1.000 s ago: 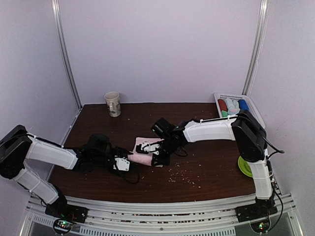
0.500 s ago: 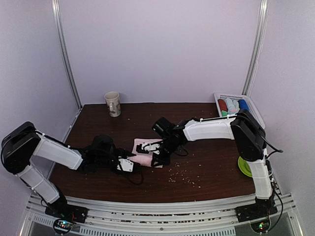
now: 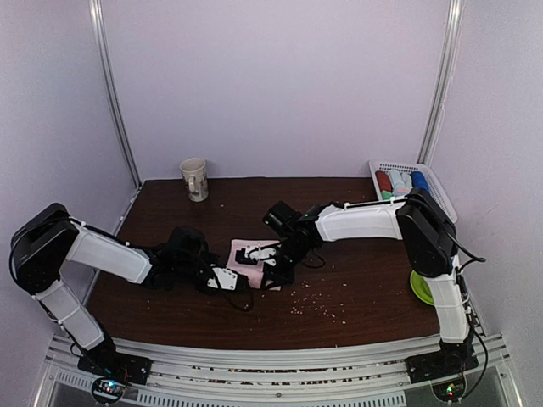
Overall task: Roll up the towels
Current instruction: Roll the towel at the center of the board.
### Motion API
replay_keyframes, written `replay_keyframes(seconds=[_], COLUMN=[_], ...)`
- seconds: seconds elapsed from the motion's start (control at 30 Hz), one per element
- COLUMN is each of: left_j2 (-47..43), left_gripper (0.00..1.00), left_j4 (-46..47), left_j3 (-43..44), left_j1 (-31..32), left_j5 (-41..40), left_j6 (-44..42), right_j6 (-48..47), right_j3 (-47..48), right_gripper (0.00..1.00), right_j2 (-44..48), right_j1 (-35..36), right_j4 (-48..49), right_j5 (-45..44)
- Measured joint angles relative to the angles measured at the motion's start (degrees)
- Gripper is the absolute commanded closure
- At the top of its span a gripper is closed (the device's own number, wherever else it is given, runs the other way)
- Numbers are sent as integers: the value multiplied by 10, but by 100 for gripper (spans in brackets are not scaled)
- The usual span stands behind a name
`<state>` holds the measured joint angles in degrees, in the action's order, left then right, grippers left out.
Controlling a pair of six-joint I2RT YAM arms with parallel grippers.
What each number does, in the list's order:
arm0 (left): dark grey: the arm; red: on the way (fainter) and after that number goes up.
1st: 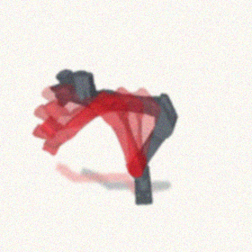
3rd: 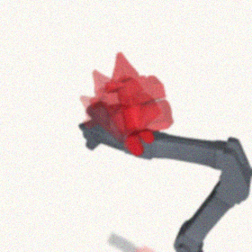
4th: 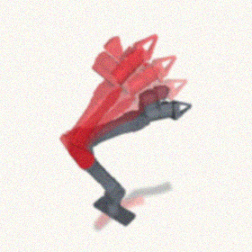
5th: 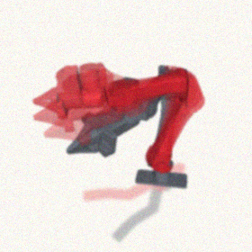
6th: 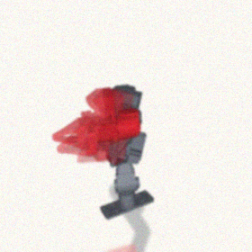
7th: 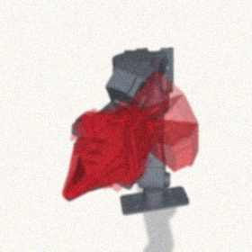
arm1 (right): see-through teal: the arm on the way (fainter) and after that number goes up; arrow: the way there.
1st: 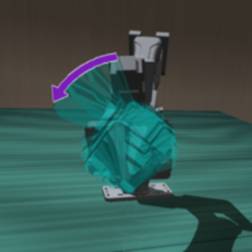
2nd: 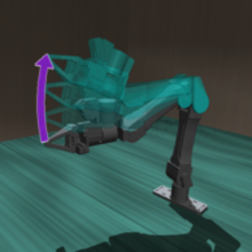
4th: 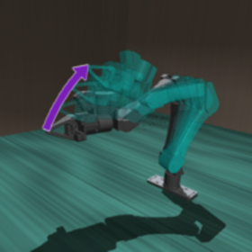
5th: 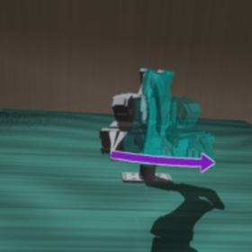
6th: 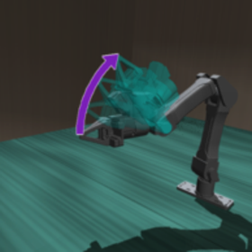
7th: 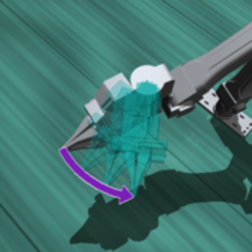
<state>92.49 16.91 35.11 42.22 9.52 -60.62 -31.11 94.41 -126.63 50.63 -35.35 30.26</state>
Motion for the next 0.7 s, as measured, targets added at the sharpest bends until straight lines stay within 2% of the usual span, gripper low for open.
replay_keyframes(seconds=[0.33, 0.7], left_j2=[22, 79], left_gripper=[100, 100], left_j4=[-182, -360], left_j3=[98, 217], left_j1=[6, -7], left_j5=[44, 104], left_j6=[28, 80], right_j6=[40, 74], right_j3=[-96, -282], right_gripper=[49, 39], right_j2=[76, 249], right_j1=[0, 1], right_j4=[29, 105], right_j5=[-33, -150])
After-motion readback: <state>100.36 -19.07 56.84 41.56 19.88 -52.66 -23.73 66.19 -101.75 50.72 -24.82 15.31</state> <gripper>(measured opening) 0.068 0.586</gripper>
